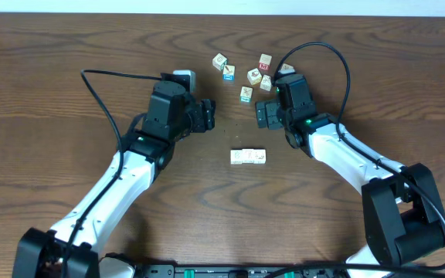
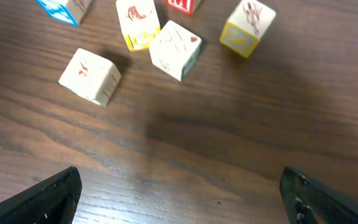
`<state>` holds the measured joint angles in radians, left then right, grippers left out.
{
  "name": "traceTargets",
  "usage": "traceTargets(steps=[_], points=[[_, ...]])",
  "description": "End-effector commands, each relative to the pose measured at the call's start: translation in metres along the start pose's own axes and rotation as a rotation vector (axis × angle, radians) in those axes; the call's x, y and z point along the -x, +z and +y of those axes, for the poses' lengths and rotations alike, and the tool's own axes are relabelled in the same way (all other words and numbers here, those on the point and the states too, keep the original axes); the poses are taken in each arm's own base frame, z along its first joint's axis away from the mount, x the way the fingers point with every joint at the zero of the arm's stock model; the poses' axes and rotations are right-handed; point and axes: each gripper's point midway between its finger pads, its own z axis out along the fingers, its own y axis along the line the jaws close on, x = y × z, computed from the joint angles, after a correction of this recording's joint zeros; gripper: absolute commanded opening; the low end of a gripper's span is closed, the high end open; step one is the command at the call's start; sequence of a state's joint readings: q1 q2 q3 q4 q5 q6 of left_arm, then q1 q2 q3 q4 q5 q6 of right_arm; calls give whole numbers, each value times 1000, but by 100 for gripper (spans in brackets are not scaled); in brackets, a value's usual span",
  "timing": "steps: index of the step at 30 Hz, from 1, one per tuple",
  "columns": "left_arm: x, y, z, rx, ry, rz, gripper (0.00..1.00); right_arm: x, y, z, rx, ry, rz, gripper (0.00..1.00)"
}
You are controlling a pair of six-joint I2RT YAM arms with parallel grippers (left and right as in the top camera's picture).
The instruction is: Lift 3 blocks
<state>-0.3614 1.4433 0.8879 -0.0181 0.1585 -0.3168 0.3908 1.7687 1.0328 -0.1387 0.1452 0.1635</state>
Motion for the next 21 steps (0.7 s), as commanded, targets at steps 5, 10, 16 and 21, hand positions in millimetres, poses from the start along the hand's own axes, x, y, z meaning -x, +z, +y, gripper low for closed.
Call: traceTargets(steps=[5,10,16,21], points=[[29,-19,-13,-38,14,-87,76,2,0,-7,-34,-5,2,99],[31,-20,-6,-5,13,-96,76,1,0,-7,-35,-6,8,99],[80,-36,14,43,-12,-286,76,1,0,-7,-35,-6,8,99],[111,-71,26,45,-32,-402,77,1,0,-7,-35,-6,8,99]])
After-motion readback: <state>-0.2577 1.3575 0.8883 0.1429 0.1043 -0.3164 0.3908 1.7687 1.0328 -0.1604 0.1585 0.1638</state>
